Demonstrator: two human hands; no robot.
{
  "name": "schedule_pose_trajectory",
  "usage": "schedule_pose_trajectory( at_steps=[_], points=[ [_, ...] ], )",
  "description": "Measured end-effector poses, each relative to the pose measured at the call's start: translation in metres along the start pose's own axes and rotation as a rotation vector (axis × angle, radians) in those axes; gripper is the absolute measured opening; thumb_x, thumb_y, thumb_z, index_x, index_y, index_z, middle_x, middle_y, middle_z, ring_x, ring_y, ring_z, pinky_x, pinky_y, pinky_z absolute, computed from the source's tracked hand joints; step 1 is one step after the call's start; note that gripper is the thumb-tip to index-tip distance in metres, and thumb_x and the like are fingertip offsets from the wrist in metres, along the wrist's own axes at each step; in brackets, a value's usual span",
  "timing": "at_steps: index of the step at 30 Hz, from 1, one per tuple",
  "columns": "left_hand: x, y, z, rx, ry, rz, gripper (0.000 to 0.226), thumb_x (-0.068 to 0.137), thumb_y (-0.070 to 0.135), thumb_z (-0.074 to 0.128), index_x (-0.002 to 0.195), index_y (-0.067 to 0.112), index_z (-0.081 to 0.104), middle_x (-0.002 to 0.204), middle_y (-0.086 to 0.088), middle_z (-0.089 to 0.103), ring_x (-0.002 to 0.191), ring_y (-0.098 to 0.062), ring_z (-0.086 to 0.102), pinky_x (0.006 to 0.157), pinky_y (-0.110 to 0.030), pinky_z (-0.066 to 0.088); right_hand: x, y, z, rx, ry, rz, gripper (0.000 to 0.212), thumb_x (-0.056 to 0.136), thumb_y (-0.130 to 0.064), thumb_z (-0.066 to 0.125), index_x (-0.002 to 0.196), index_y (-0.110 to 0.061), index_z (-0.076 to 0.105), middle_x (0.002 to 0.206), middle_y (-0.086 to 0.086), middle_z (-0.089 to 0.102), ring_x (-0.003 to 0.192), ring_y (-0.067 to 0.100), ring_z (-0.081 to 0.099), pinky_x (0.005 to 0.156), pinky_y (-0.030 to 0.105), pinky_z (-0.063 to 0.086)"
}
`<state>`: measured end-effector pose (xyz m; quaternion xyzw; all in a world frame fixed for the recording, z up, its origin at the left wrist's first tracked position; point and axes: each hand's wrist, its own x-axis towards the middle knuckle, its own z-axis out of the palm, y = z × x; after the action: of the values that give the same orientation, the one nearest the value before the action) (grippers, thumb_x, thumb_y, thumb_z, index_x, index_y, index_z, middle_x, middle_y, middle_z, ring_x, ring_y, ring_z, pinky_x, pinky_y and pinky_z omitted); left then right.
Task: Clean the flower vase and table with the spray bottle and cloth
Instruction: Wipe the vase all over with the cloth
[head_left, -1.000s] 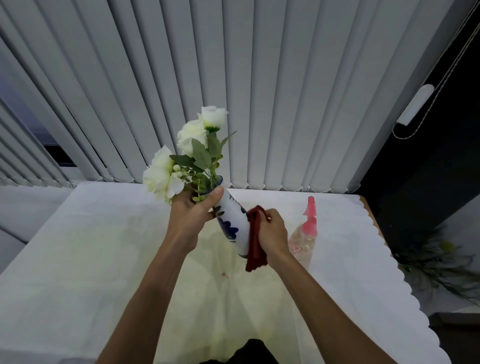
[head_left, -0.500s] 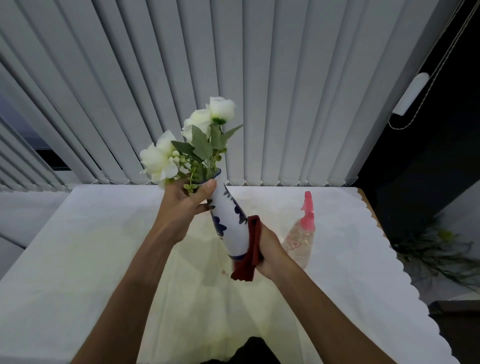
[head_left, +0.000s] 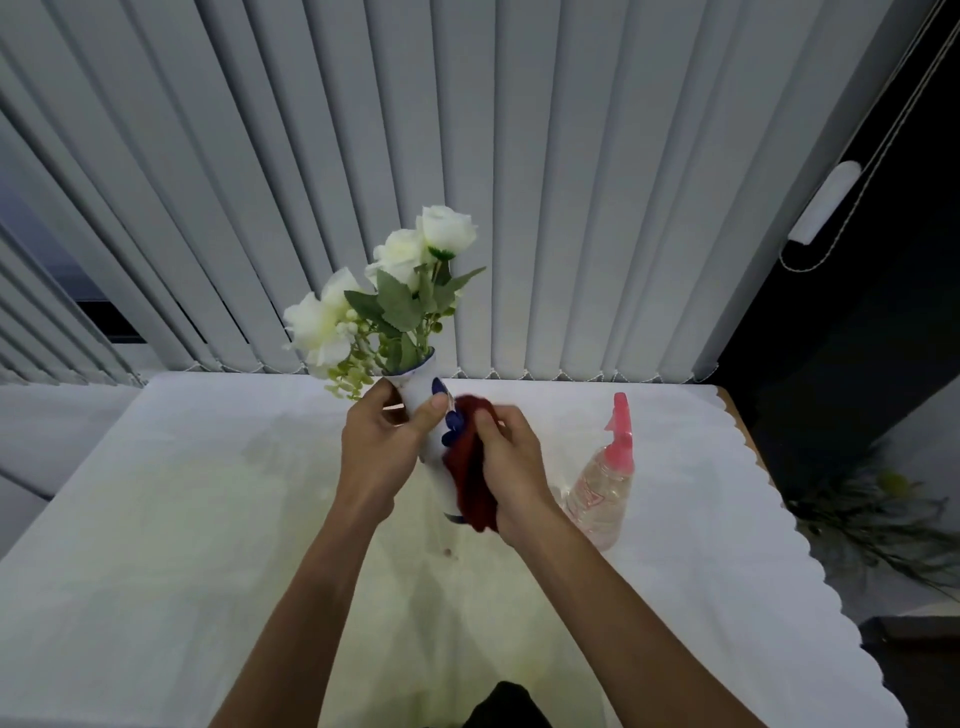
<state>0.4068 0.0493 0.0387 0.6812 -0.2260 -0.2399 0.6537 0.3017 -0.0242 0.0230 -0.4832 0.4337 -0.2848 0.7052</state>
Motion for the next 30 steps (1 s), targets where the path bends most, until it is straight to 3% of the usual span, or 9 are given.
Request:
schedule_pose_trajectory(
  at_steps=[2,5,9,14,16,18,22,27,30],
  points=[
    [0.001,0.002,0.000,0.018,-0.031,0.019,0.031,0.072,0.030,0.083,0.102,0.026,0.074,0.100,-0.004,0.080,0.098,-0.033,0.074,0.089,-0.054,0.060,-0.005,-0.014,0.010,-0.086,-0.078,-0.162,0.013,0.105,-0.034,0.055,0.110,-0.029,0.066,0.108,-0.005,0.074,0.099,0.017,0.070,0.082,0.032,0.057],
    [0.007,0.008,-0.007,-0.075,-0.060,0.006,0.024,0.086,0.007,0.077,0.108,0.014,0.072,0.094,-0.006,0.079,0.089,-0.026,0.075,0.080,-0.042,0.062,-0.003,-0.008,0.005,-0.235,-0.128,-0.266,0.021,0.107,-0.043,0.048,0.121,-0.040,0.063,0.113,-0.012,0.073,0.104,0.009,0.069,0.088,0.030,0.057],
    [0.008,0.011,-0.015,-0.097,-0.106,-0.009,0.029,0.090,0.003,0.070,0.119,0.005,0.069,0.100,-0.009,0.078,0.087,-0.023,0.075,0.071,-0.034,0.063,0.008,0.009,-0.013,-0.285,-0.107,-0.025,0.027,0.106,-0.039,0.044,0.108,-0.029,0.069,0.112,0.000,0.074,0.108,0.024,0.070,0.097,0.040,0.055],
    [-0.001,0.001,-0.004,-0.051,-0.155,0.017,0.045,0.076,0.031,0.081,0.116,0.014,0.072,0.108,-0.016,0.077,0.102,-0.043,0.070,0.087,-0.058,0.060,0.000,-0.020,0.007,-0.195,-0.119,-0.209,0.025,0.106,-0.036,0.045,0.114,-0.034,0.069,0.107,-0.009,0.073,0.103,0.014,0.069,0.091,0.033,0.054],
    [0.001,0.006,-0.002,-0.063,-0.160,0.040,0.051,0.070,0.036,0.082,0.115,0.015,0.073,0.110,-0.017,0.076,0.103,-0.042,0.069,0.090,-0.060,0.058,-0.004,-0.017,0.005,-0.249,-0.130,-0.282,0.027,0.108,-0.041,0.042,0.123,-0.039,0.064,0.110,-0.016,0.071,0.105,0.007,0.067,0.090,0.027,0.053],
    [0.006,0.011,-0.004,-0.066,-0.169,0.045,0.045,0.072,0.029,0.083,0.113,0.013,0.073,0.109,-0.018,0.076,0.097,-0.036,0.069,0.089,-0.058,0.059,-0.002,-0.001,-0.007,-0.313,-0.096,-0.255,0.030,0.109,-0.044,0.039,0.123,-0.041,0.065,0.112,-0.017,0.073,0.107,0.008,0.068,0.091,0.026,0.053],
    [0.008,0.011,-0.007,-0.095,-0.167,-0.019,0.026,0.088,0.006,0.074,0.114,0.009,0.071,0.101,-0.010,0.079,0.094,-0.029,0.072,0.082,-0.044,0.063,0.000,0.006,-0.014,-0.260,-0.042,-0.214,0.029,0.108,-0.033,0.046,0.106,-0.031,0.075,0.103,-0.008,0.077,0.104,0.020,0.071,0.095,0.039,0.058],
    [-0.002,0.005,0.004,-0.097,-0.145,-0.044,0.019,0.094,0.009,0.068,0.112,0.013,0.072,0.098,-0.011,0.078,0.088,-0.019,0.073,0.080,-0.039,0.063,0.002,-0.029,0.006,-0.108,-0.063,-0.398,0.016,0.101,-0.013,0.064,0.109,-0.023,0.074,0.110,-0.012,0.078,0.102,0.002,0.073,0.091,0.020,0.058],
    [0.001,0.009,-0.001,-0.096,-0.177,-0.026,0.023,0.092,0.006,0.069,0.115,0.006,0.072,0.097,-0.010,0.079,0.086,-0.018,0.075,0.068,-0.029,0.061,0.012,-0.038,0.005,-0.091,-0.073,-0.310,0.013,0.101,-0.020,0.067,0.105,-0.009,0.073,0.095,-0.001,0.079,0.081,0.009,0.073,0.076,0.023,0.060]
  ],
)
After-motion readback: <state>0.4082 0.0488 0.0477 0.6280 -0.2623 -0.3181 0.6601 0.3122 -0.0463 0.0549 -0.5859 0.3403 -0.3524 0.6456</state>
